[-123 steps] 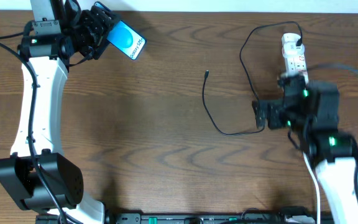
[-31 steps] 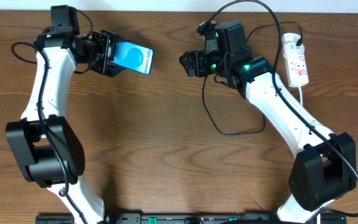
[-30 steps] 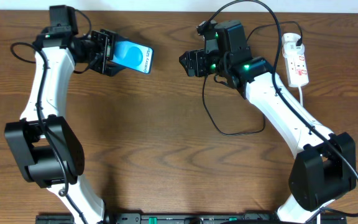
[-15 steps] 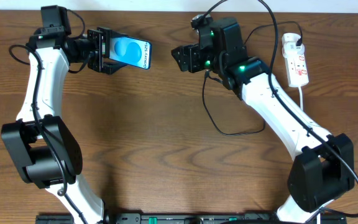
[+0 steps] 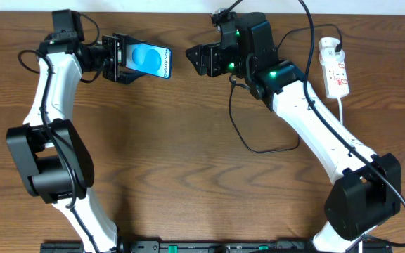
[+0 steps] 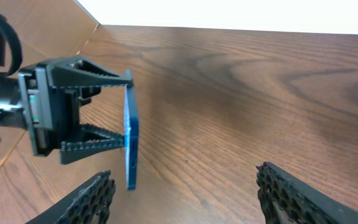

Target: Plug charger to phone and switch on socket

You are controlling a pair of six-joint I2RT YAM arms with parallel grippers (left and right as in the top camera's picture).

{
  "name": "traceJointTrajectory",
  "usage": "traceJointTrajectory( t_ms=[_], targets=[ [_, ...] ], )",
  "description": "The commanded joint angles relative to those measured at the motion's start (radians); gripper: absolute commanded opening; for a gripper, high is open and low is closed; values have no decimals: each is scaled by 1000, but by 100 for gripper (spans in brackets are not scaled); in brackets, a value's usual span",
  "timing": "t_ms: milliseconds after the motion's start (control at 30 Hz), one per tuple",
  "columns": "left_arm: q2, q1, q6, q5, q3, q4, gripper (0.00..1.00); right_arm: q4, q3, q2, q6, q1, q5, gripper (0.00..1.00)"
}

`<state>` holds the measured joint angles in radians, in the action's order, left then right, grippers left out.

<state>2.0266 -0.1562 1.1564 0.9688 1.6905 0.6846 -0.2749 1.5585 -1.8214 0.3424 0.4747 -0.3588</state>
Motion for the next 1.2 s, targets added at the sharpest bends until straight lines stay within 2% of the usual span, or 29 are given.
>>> traceJointTrajectory(
  t_ms=[0,700,1167],
  targets=[
    [-4,-2,18,59,23,-34,7,-6,26,3,21,19,-23,72],
    [-4,48,61,61,23,-87,7,-10,25,3,20,77,-10,68],
    [-4,54,61,129,23,-107,7,-13,25,3,11,77,-10,67]
  ],
)
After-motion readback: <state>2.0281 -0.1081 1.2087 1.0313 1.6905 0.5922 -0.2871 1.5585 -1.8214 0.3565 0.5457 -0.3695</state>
